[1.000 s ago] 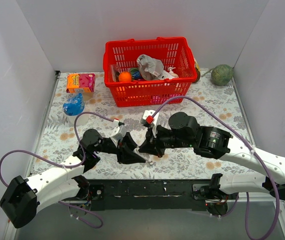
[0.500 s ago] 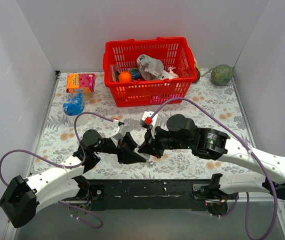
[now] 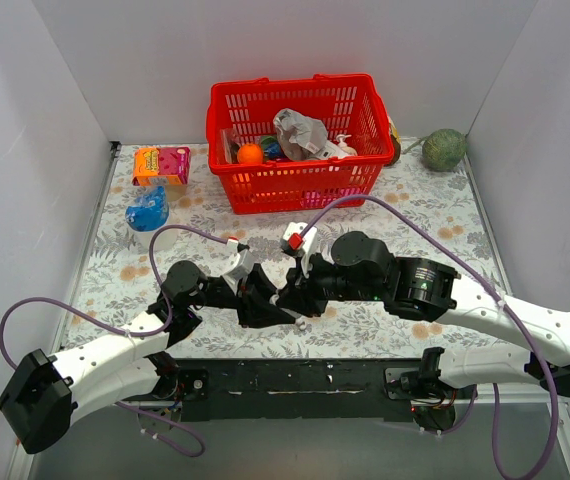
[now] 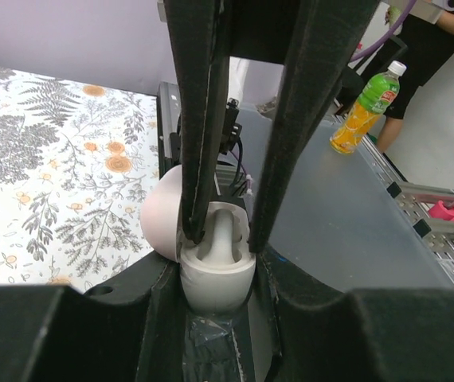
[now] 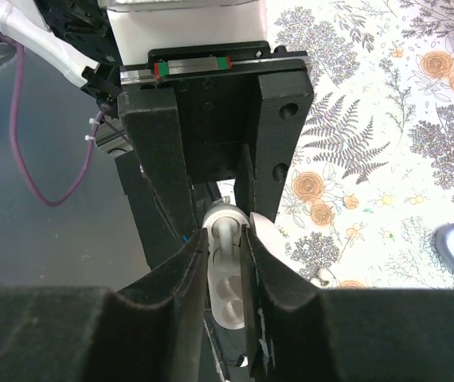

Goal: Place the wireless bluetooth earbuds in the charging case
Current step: Place the earbud in the charging case, then pick up the earbud from the center of the board.

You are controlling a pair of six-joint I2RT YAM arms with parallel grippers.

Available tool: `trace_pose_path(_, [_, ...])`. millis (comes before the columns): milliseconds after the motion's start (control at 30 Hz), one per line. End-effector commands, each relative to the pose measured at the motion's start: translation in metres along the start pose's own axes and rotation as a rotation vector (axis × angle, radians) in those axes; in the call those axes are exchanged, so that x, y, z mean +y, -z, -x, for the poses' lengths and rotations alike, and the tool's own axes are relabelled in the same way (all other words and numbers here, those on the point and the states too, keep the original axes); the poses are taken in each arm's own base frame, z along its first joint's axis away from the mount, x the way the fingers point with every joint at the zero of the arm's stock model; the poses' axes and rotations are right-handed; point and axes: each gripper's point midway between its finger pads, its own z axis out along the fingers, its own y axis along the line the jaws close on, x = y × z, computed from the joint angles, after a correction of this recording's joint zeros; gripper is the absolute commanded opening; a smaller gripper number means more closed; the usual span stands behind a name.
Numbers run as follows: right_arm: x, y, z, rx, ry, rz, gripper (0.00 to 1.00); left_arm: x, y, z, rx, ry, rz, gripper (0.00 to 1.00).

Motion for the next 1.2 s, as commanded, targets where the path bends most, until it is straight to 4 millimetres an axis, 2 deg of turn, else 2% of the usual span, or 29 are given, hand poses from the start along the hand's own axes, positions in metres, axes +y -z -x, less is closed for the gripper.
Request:
trace_pose_path(0, [0.001,0.003,0.016,-0.033,-0.010,-0.027,0.32,-0.004,-0.003,0.017,-0.055,-0.071,-0.001,0.00])
trace_pose_path(167, [-0.003,0.007,0.025,-0.049,-0.011,-0.058,0.39,-0.004,-0.003,0.015,-0.053,-0.067,0.002,0.00])
trace_pose_path(233, [-0.004,0.018,0.040,-0.096,-0.015,-0.075,0.42,-0.003,-0.003,0.015,-0.052,-0.066,0.009,0.00])
trace_pose_path(267, [-0.005,0.025,0.049,-0.130,-0.018,-0.091,0.43,-0.002,-0.002,0.014,-0.051,-0.071,0.014,0.00])
trace_pose_path(333, [-0.011,0.055,0.078,-0.250,-0.026,-0.150,0.47,0.000,-0.001,0.012,-0.048,-0.065,0.029,0.00])
trace_pose_path(400, [-0.015,0.083,0.092,-0.340,-0.039,-0.185,0.49,0.001,0.001,0.009,-0.045,-0.064,0.046,0.00])
trace_pose_path(467, [-0.028,0.092,0.089,-0.372,-0.062,-0.253,0.51,0.004,0.003,0.008,-0.050,-0.063,0.071,0.00])
trace_pose_path(500, [-0.033,0.096,0.083,-0.373,-0.071,-0.275,0.51,0.006,0.004,0.006,-0.044,-0.056,0.087,0.00])
trace_pose_path(533, [-0.042,0.088,0.066,-0.339,-0.083,-0.315,0.52,0.004,0.006,0.009,-0.054,-0.068,0.094,0.00])
trace_pose_path(600, [-0.050,0.078,0.044,-0.298,-0.111,-0.338,0.52,0.007,0.010,0.007,-0.054,-0.061,0.131,0.00])
trace_pose_path(633, [-0.054,0.071,0.033,-0.269,-0.119,-0.346,0.52,0.005,0.012,0.012,-0.070,-0.078,0.142,0.00])
trace_pose_path(667, [-0.061,0.056,0.006,-0.208,-0.142,-0.364,0.52,0.006,0.015,0.014,-0.082,-0.084,0.166,0.00])
trace_pose_path(733, [-0.070,0.035,-0.021,-0.152,-0.160,-0.371,0.51,0.008,0.018,0.013,-0.086,-0.078,0.198,0.00])
trace_pose_path(767, [-0.077,0.021,-0.052,-0.084,-0.165,-0.389,0.50,0.004,0.021,0.019,-0.108,-0.097,0.203,0.00])
trace_pose_path(867, [-0.089,-0.009,-0.097,0.011,-0.182,-0.409,0.49,0.004,0.026,0.023,-0.127,-0.099,0.233,0.00])
trace_pose_path(900, [-0.095,-0.021,-0.129,0.100,-0.186,-0.427,0.48,0.004,0.027,0.023,-0.124,-0.093,0.243,0.00])
trace_pose_path(967, [-0.094,-0.033,-0.148,0.154,-0.187,-0.405,0.47,0.003,0.028,0.025,-0.127,-0.094,0.250,0.00])
trace_pose_path(1000, [-0.098,-0.040,-0.167,0.210,-0.188,-0.416,0.47,0.002,0.029,0.025,-0.125,-0.093,0.253,0.00])
trace_pose_path(1133, [-0.105,-0.054,-0.185,0.237,-0.206,-0.436,0.44,-0.001,0.032,0.027,-0.136,-0.097,0.258,0.00])
trace_pose_path(1167, [-0.108,-0.057,-0.183,0.222,-0.214,-0.442,0.44,-0.002,0.032,0.026,-0.137,-0.095,0.256,0.00])
